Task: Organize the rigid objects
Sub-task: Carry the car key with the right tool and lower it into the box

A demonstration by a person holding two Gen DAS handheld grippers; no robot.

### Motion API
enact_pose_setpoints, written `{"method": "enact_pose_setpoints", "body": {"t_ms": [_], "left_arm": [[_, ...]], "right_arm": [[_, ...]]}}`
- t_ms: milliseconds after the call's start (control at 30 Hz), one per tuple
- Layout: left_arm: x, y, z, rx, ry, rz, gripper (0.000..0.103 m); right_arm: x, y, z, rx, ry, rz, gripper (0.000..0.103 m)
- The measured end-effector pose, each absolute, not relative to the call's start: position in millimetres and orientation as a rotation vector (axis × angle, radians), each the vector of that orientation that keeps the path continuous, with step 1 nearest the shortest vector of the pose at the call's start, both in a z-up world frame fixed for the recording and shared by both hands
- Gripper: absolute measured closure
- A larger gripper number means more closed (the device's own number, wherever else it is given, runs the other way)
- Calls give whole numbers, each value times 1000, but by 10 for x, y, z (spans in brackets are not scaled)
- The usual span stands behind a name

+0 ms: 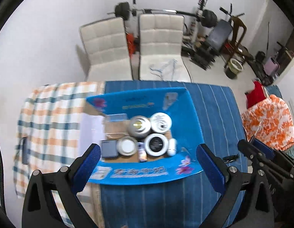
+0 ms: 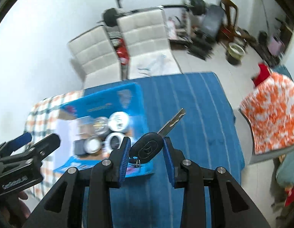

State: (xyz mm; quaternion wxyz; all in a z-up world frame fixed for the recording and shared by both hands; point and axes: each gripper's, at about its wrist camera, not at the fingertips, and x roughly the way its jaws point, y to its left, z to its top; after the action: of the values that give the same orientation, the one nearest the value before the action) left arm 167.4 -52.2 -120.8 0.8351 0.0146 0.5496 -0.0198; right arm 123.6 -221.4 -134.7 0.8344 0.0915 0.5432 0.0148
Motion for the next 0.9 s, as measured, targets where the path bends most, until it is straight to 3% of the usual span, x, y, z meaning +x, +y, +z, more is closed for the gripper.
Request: {"method": "enact_pose_setpoints", "body": {"t_ms": [233, 467, 600, 900], "left_arm": [[1420, -106, -790, 14, 1072, -3, 0], [1385, 129, -1000, -16, 1122, 3, 0], [1418, 275, -1328, -63, 1113, 23, 0], [1583, 334, -2468, -12, 1232, 38, 0]], "right_arm": [[984, -1621, -802, 137, 1061, 106, 67], [993, -1351, -698, 121, 1044, 134, 67], [1163, -1264, -1043, 97, 1048, 138, 67], [1586, -1068, -2614, 13, 1276, 85, 66]]}}
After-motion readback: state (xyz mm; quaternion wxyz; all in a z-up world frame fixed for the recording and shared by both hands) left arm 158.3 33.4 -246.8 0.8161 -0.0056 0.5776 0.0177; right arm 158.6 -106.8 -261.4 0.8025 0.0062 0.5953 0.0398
